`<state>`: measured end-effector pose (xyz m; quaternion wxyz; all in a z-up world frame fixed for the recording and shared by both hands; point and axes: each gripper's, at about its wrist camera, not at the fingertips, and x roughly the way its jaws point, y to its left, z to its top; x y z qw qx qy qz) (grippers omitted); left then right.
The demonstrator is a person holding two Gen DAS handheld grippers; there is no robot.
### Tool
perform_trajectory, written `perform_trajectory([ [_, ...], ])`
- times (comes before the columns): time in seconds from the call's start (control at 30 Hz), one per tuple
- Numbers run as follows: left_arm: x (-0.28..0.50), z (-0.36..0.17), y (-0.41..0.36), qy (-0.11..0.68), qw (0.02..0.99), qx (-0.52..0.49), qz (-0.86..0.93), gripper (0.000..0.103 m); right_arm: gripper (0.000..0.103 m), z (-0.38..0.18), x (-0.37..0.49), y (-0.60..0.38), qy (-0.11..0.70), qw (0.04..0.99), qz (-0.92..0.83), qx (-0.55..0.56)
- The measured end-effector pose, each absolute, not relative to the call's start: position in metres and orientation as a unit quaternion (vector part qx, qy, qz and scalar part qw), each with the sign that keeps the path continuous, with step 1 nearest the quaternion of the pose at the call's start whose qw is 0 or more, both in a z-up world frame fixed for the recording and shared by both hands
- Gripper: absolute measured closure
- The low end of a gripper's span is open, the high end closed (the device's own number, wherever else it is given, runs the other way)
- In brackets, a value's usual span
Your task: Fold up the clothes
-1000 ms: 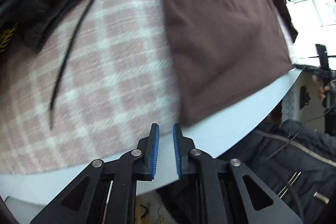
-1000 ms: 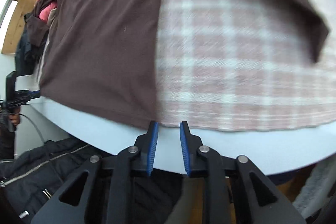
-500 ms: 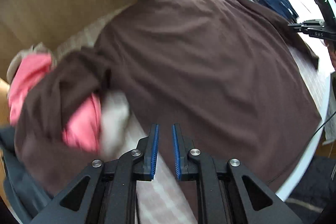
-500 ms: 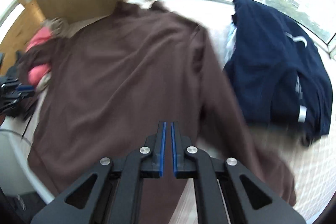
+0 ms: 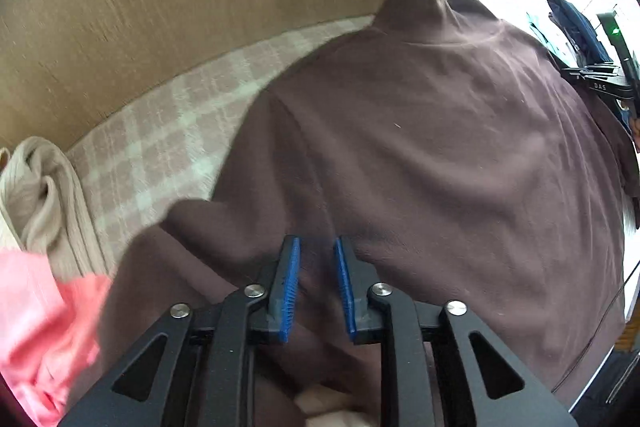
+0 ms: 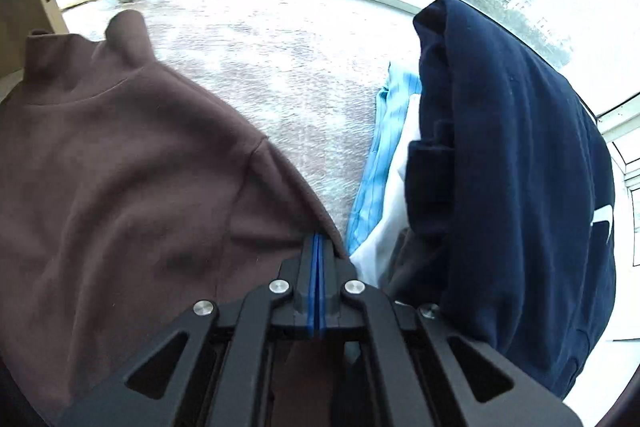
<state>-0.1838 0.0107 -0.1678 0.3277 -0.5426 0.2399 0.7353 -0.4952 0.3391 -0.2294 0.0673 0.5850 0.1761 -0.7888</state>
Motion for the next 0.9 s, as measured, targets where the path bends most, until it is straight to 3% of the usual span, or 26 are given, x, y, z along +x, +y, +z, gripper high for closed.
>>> perform_trajectory([
  [0.07,-0.188,-0.168,0.008,0.267,0.295,-0.521,0.756,0.085,0.103,-0.226,-0.493,0.332,0.186,0.069,-0.786,0.585],
  [0.23,-0.187,-0.141,0.006,0.21,0.329,-0.515,0.764,0.09,0.102,-0.191,-0.481,0.305,0.149,0.15,-0.802,0.559],
  [0.5,-0.18,-0.14,0.087,0.199,0.419,-0.48,0.744,0.087,0.101,-0.206,-0.503,0.26,0.059,0.255,-0.789,0.556],
  [0.9,-0.185,-0.158,0.136,0.27,0.37,-0.438,0.773,0.086,0.103,-0.228,-0.535,0.233,0.099,0.218,-0.811,0.534],
])
